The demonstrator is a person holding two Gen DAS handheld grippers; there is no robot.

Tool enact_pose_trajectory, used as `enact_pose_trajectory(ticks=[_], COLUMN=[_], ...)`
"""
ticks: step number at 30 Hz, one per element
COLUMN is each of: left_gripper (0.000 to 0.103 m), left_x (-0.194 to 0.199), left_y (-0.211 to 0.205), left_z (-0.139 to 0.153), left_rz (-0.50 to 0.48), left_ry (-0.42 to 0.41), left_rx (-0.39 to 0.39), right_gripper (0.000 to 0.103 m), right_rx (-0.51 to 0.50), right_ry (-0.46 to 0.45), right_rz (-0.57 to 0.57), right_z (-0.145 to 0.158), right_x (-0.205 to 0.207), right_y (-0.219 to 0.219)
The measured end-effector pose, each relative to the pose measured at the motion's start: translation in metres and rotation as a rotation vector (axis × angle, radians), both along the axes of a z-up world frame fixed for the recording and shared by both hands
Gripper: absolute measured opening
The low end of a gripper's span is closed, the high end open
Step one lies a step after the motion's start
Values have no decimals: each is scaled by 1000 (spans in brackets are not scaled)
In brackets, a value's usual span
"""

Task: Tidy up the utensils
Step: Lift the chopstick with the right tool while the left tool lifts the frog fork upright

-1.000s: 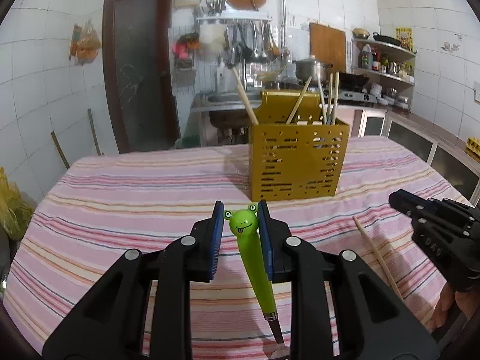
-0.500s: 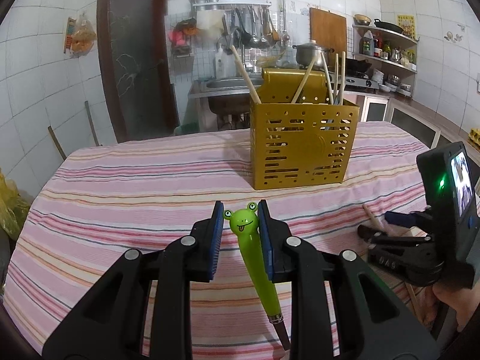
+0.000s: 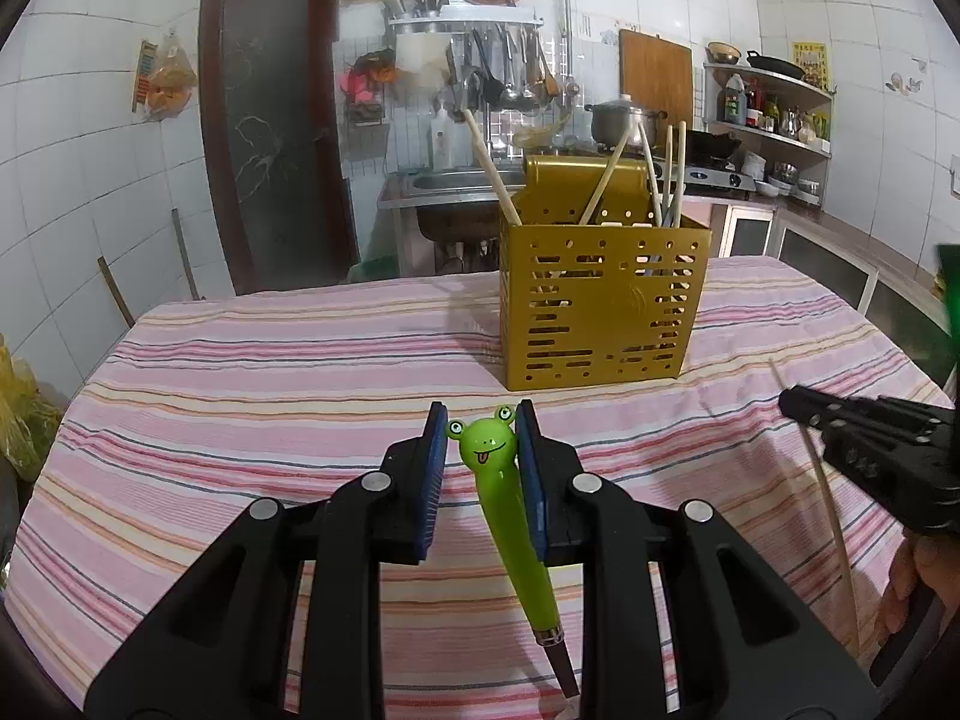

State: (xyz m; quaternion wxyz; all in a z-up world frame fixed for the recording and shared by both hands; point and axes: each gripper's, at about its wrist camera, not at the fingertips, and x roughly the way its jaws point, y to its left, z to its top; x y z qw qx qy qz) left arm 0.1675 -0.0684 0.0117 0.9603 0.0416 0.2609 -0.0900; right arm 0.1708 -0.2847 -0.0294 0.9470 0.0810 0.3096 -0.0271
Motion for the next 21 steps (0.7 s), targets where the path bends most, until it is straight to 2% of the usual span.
enact_pose_trajectory(ticks=[4, 11, 16, 21], left_gripper=[22, 22, 22, 22], left_x=[-6, -19, -28, -27], left_y=[1, 3, 3, 6], left_z=[5, 17, 28, 31], left_rz=[0, 0, -3, -14], left_ry=[-26, -85, -143, -137], left_rx=[-4, -15, -8, -22], right_gripper=[6, 6, 6, 6], right_rx=[25, 6, 16, 14], right_ry=[-116, -294, -333, -347], right_rz=[9, 3, 0, -8], right_z=[18, 43, 48, 50], right_x=[-14, -36, -43, -46], right_y=[0, 3, 1, 2])
